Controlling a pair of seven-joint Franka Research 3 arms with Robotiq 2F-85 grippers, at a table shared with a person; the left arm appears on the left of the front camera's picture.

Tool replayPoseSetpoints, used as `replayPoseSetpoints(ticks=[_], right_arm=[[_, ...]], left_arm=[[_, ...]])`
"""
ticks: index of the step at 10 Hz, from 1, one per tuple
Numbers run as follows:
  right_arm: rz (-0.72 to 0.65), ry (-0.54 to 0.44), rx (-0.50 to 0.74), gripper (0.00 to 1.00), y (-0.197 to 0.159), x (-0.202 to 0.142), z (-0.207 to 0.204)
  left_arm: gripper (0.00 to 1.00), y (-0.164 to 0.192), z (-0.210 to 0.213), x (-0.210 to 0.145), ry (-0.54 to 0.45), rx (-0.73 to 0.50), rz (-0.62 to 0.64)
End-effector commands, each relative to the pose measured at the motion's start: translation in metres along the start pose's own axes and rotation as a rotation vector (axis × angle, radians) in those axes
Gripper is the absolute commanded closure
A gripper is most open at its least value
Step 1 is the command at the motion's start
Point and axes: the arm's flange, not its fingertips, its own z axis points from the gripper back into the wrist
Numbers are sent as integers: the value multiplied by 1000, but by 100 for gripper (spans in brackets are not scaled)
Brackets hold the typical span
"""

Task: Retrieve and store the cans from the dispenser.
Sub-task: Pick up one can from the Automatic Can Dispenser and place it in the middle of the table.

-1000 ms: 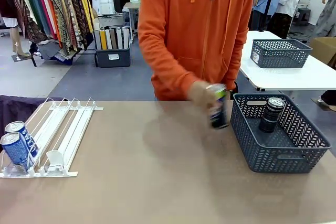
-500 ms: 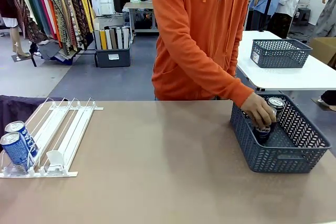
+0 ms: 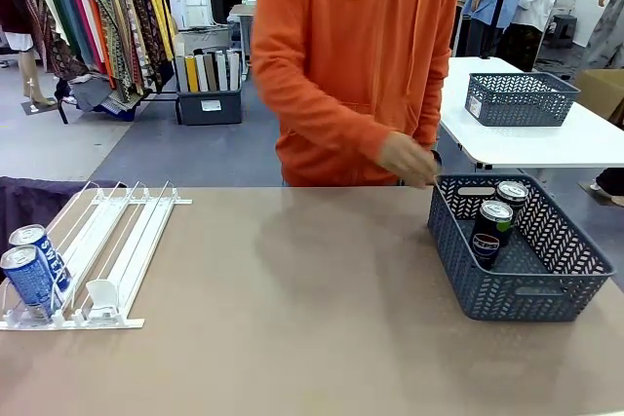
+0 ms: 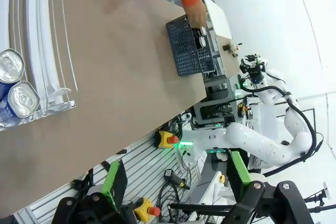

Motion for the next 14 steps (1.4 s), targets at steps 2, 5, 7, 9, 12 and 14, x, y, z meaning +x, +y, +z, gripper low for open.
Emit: replayPoseSetpoints(ticks=[2,5,7,9,12,14], right_arm=[[13,-7,19,0,2,1,-2],[13,-7,19,0,2,1,-2],[13,-7,19,0,2,1,-2],[13,-7,19,0,2,1,-2],[13,-7,19,0,2,1,-2],[13,-7,19,0,2,1,-2]], left_arm=[[0,-2,2,1,-4,-20,-9],[0,-17,-23,15,127,315,-1],[0,2,-58,36,210,793,-119],[0,9,-94,49,250,1120,-186],[0,-1,-98,57,214,964,-231],[0,-1,-98,57,214,964,-231]])
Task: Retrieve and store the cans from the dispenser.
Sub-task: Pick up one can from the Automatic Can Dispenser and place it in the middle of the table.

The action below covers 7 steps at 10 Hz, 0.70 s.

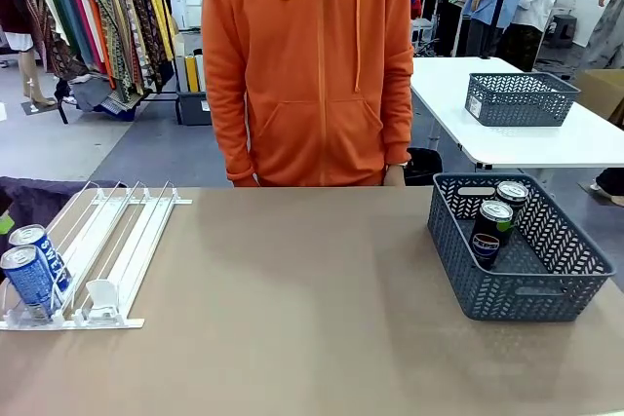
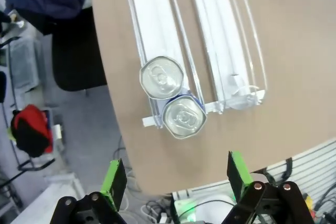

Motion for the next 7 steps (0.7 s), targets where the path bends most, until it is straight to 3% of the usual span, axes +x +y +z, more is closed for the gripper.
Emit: replayPoseSetpoints(ticks=[1,2,7], right_arm=[[12,-7,19,0,2,1,-2],[12,-7,19,0,2,1,-2],[12,-7,19,0,2,1,-2]], left_arm=[[0,4,6,-3,-8,-43,7],[0,0,0,0,0,0,0],[0,4,-55,11,99,-89,69]])
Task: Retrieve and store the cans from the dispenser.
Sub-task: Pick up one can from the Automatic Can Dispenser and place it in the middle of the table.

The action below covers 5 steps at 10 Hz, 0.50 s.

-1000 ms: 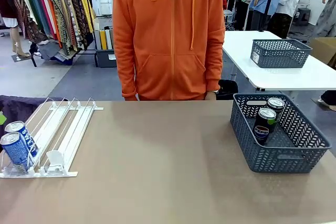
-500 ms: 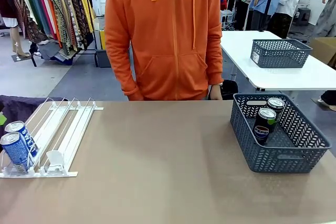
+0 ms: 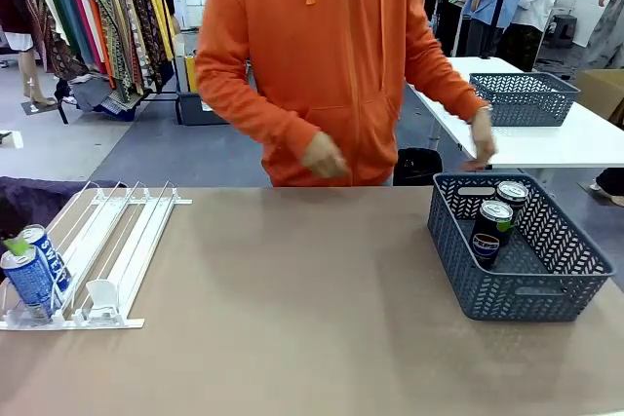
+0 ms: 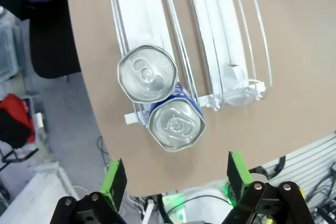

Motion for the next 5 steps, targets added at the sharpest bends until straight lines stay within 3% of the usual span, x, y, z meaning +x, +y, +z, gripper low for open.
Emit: replayPoseSetpoints(ticks=[1,5], right_arm=[[12,-7,19,0,2,1,-2],[12,-7,19,0,2,1,-2]], left_arm=[[0,-2,-9,7,-14,-24,59],[0,-5,-37,16,-19,2,121]])
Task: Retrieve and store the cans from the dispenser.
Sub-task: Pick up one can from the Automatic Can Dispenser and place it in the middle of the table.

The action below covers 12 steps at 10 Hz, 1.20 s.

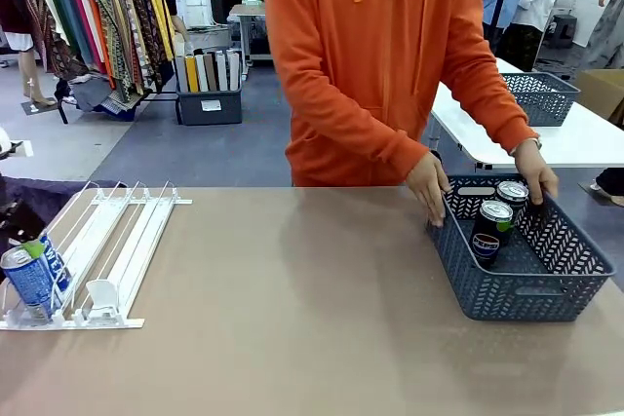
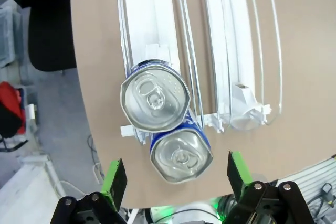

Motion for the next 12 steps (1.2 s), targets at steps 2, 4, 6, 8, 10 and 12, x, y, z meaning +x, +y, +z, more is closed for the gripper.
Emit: replayPoseSetpoints(ticks=[2,4,6,8,10,12], right_arm=[[12,-8,19,0,2,1,-2],[12,-8,19,0,2,1,-2],[12,-8,19,0,2,1,-2],[12,-8,19,0,2,1,-2],[12,-8,19,0,2,1,-2],[12,-8,19,0,2,1,-2]], left_arm=[[0,-10,-18,1,24,5,12],[0,-12,-24,1,48,1,3],[0,-11,-31,2,56,-11,6],[0,-10,-31,2,43,-11,12],[53,-11,-31,3,47,-7,12],[100,-11,-32,3,35,-1,10]])
